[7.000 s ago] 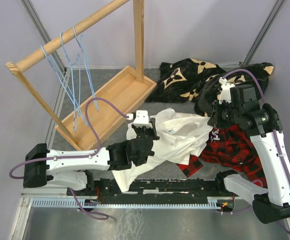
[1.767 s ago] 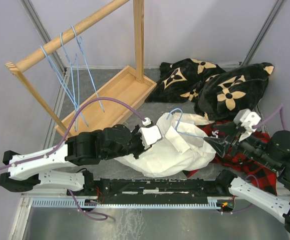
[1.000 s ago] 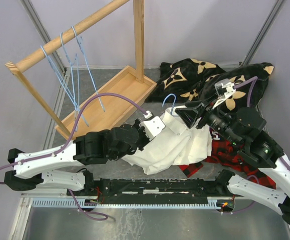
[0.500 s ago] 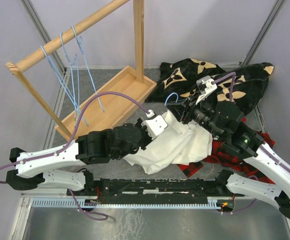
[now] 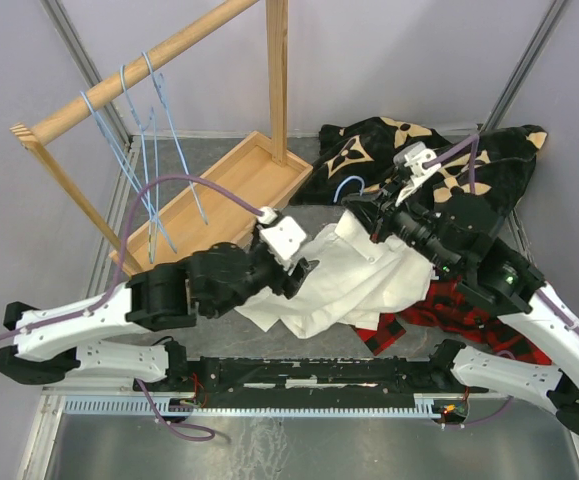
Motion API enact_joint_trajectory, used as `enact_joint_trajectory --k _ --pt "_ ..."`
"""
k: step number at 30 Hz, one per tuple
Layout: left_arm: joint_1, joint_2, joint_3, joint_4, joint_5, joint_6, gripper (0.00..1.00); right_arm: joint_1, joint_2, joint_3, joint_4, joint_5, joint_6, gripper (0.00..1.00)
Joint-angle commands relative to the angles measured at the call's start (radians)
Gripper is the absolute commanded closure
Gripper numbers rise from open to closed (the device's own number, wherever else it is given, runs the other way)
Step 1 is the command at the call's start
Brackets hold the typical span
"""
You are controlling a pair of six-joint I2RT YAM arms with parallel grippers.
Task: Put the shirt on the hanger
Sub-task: Hang the shirt on the hanger.
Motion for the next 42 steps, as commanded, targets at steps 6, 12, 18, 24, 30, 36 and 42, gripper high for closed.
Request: enact_joint_trajectory --k 6,12,18,24,30,36,42 --pt "0.003 -0.198 -0.075 0.202 -0.131 -0.07 0.11 -0.001 0.055 0.342 -0.097 0.085 -0.297 1.0" --pt "0.002 -0.238 -0.186 0.275 -0.136 -0.109 0.1 0.0 0.094 0.462 -0.114 0.151 -0.315 1.0" --pt "0.003 -0.235 -0.277 0.353 -0.119 -0.117 0.1 0.0 0.13 0.546 -0.125 0.182 -0.303 1.0" --pt "0.003 -0.216 -0.341 0.36 -0.264 -0.103 0.11 -0.001 0.144 0.612 -0.158 0.134 -0.274 1.0" --pt "0.002 -0.202 -0.39 0.379 -0.375 -0.106 0.15 -0.001 0.131 0.642 -0.169 0.104 -0.24 1.0" --pt "0.003 -0.209 -0.413 0.395 -0.357 -0.114 0.44 -0.001 0.118 0.648 -0.171 0.086 -0.23 1.0" --pt "0.003 -0.257 -0.415 0.311 -0.372 -0.176 0.97 -0.001 0.094 0.636 -0.177 0.11 -0.308 1.0"
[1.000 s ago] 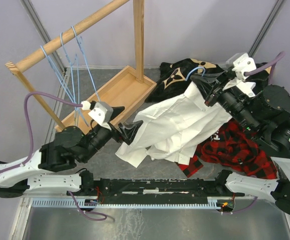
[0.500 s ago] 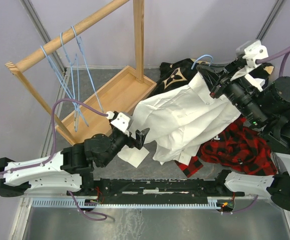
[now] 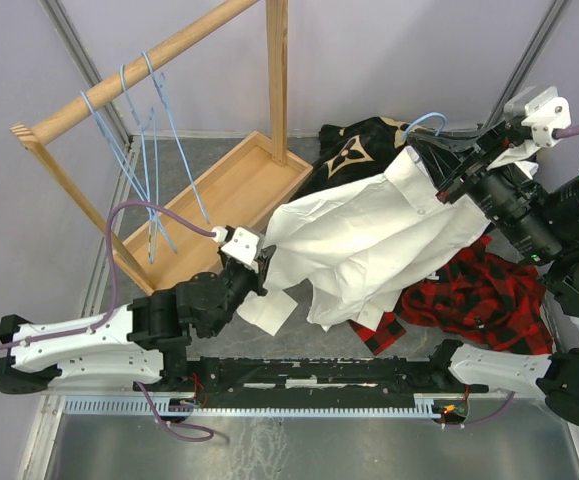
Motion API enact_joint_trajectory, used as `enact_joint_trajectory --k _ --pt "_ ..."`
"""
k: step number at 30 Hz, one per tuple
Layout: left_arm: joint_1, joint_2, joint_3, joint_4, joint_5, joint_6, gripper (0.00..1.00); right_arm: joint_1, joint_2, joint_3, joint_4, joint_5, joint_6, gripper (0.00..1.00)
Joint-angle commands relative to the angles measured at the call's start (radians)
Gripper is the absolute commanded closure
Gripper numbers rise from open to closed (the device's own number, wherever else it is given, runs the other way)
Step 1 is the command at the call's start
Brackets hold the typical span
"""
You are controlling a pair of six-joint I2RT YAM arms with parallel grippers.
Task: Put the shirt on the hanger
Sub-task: Hang the shirt on the hanger.
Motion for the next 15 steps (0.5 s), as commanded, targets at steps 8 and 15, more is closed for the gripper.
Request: enact_joint_trajectory --k 8,15 --pt "0.002 -0.206 -0.056 -0.128 -0.105 -0.17 0.97 -0.001 -0.077 0.029 0.023 0.009 -0.144 1.0" --pt "0.002 -0.276 -0.058 -0.191 -0.155 -0.206 0.97 -0.001 -0.09 0.031 -0.004 0.031 -0.15 1.0"
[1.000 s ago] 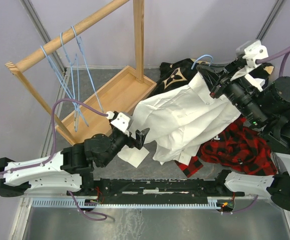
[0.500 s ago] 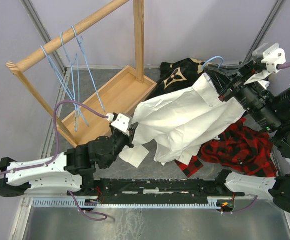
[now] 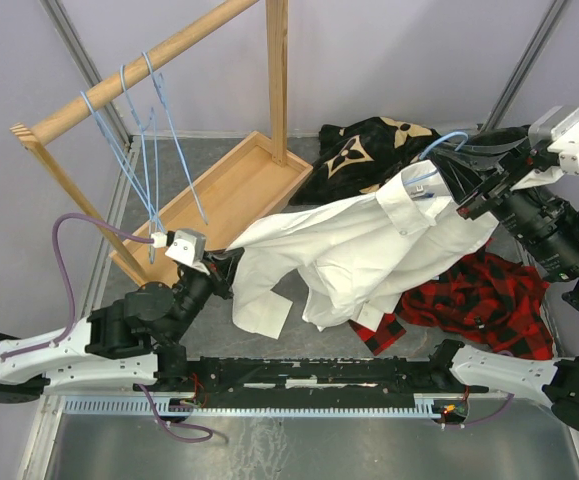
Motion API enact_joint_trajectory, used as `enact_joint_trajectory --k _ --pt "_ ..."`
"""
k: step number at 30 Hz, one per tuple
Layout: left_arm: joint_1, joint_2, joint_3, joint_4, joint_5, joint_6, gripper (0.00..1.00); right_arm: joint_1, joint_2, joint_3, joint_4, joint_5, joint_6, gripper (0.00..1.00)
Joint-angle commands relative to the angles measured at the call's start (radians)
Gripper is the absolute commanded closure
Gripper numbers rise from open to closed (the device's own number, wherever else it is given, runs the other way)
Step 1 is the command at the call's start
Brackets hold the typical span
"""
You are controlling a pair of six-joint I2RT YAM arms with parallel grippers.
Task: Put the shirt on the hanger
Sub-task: Hang the shirt on the hanger.
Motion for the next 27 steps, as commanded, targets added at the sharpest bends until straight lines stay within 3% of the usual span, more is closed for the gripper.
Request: enact_joint_trajectory --k 1,8,15,19,22,27 --pt "0.005 -0.023 0.01 -0.085 -0.122 -0.078 0.97 -0.003 -0.026 0.031 0.049 0.055 -0.083 1.0" --pt "0.005 -0.035 0.041 -0.148 -0.164 -0.12 0.97 -0.003 -0.033 0.039 0.03 0.092 -0.103 1.0" --pt "0.005 0.01 0.109 -0.149 -0.121 -0.09 0.64 -0.003 -0.018 0.044 0.027 0.127 -0.103 1.0" --pt "0.005 0.034 0.155 -0.131 -0.085 -0.063 0.46 -0.003 0.01 0.051 0.036 0.247 -0.12 1.0" --pt "0.005 0.064 0.186 -0.105 -0.036 -0.048 0.41 -0.003 0.036 0.044 0.067 0.361 -0.109 1.0" --pt "0.005 0.159 0.217 0.025 0.08 -0.005 0.37 -0.003 0.109 0.024 0.1 0.424 0.015 1.0"
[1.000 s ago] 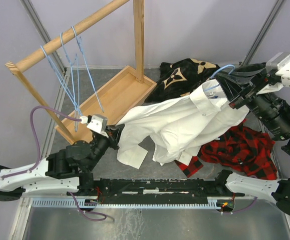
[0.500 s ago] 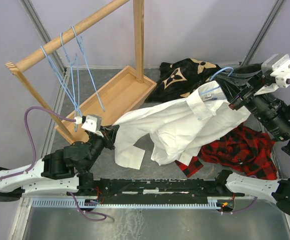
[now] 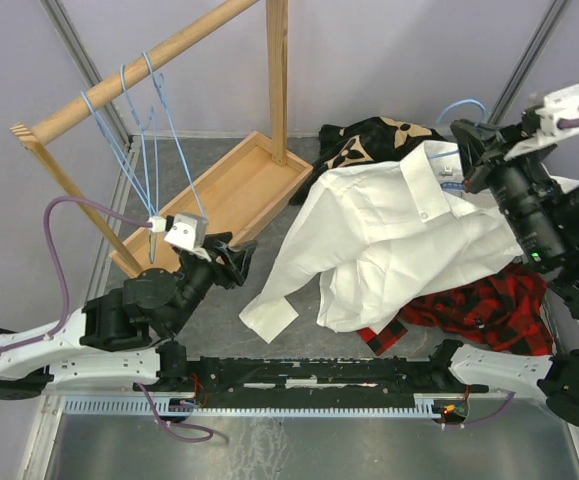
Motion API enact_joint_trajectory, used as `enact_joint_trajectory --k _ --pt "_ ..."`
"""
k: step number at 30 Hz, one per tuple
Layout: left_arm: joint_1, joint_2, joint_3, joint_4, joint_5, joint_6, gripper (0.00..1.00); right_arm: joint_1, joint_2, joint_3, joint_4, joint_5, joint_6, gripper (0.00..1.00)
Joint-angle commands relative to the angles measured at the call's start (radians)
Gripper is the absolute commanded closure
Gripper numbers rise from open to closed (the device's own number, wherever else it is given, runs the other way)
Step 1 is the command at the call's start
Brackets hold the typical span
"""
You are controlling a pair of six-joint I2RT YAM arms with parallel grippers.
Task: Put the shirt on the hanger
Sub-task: Hang the shirt on the hanger.
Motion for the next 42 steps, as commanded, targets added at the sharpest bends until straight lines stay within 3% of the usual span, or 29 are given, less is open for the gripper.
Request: enact_joint_trajectory --k 1,7,14,16,30,42 --pt "0.004 0.091 0.051 0.187 0.145 0.068 0.37 -0.004 0.084 0.011 0.086 0.107 0.1 1.0" --pt "0.004 0.213 0.058 0.461 0.403 0.183 0.38 -0.004 0.154 -0.007 0.067 0.128 0.306 1.0" --pt "0.003 0.345 -0.052 0.946 0.678 0.479 0.38 -0.004 0.167 -0.028 0.098 0.11 0.442 1.0" --pt "0.002 0.404 -0.024 0.999 0.72 0.535 0.38 -0.004 0.166 -0.03 0.101 0.107 0.453 1.0" --pt "0.001 0.78 0.196 1.204 0.714 0.755 0.39 -0.004 0.119 -0.106 0.128 0.048 0.486 1.0" --pt "0.0 0.927 0.32 1.227 0.677 0.693 0.37 -0.004 0.064 -0.148 0.137 0.01 0.477 1.0"
